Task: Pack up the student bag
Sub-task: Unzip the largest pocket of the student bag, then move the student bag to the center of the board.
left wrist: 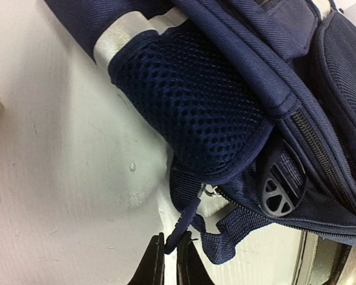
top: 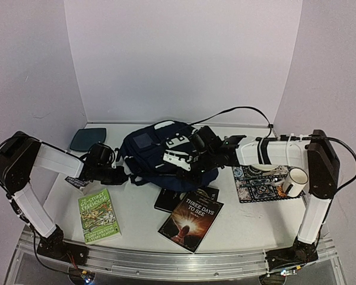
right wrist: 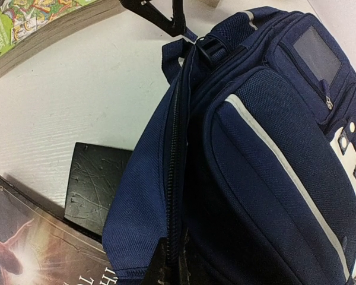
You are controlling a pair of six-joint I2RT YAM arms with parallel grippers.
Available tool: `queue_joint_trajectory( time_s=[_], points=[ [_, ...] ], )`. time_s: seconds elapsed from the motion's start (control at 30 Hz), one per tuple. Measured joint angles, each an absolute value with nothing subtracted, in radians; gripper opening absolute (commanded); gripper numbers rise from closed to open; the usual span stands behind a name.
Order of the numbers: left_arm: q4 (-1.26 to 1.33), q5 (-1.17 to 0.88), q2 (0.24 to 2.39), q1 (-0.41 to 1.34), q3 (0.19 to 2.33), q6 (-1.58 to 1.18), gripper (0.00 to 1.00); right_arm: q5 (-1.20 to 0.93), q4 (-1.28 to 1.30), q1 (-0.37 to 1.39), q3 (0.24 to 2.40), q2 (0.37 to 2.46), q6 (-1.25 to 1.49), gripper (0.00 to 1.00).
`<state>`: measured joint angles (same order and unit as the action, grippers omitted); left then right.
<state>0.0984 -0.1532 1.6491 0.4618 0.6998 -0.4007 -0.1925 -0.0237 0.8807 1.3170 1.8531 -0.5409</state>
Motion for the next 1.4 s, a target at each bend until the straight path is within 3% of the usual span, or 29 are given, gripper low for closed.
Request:
queue_joint_trajectory(
  time_s=[0.17,0.3,0.57,0.93,1.4],
  points=[
    [0.097,-0.165,1.59,0.464,0.682,-0.381,0.31,-0.209,-0.018,0.877,1.326,1.854,-0.482,0.27],
    [0.095,-0.166,1.483,0.475,0.668,-0.35,0.47,-0.204,-0.027,0.876,1.355,1.854,-0.399,0.48],
    [0.094,-0.181,1.401,0.554,0.678,-0.288,0.61,-0.038,-0.03,0.871,1.342,1.824,-0.163,0.73],
    [0.044,-0.199,1.501,0.714,0.841,-0.152,0.75,0.111,-0.045,0.745,1.142,1.634,0.292,0.82],
    [-0.079,-0.209,1.656,0.878,1.013,0.055,0.78,0.092,-0.086,0.719,0.959,1.597,0.546,0.88]
  ],
)
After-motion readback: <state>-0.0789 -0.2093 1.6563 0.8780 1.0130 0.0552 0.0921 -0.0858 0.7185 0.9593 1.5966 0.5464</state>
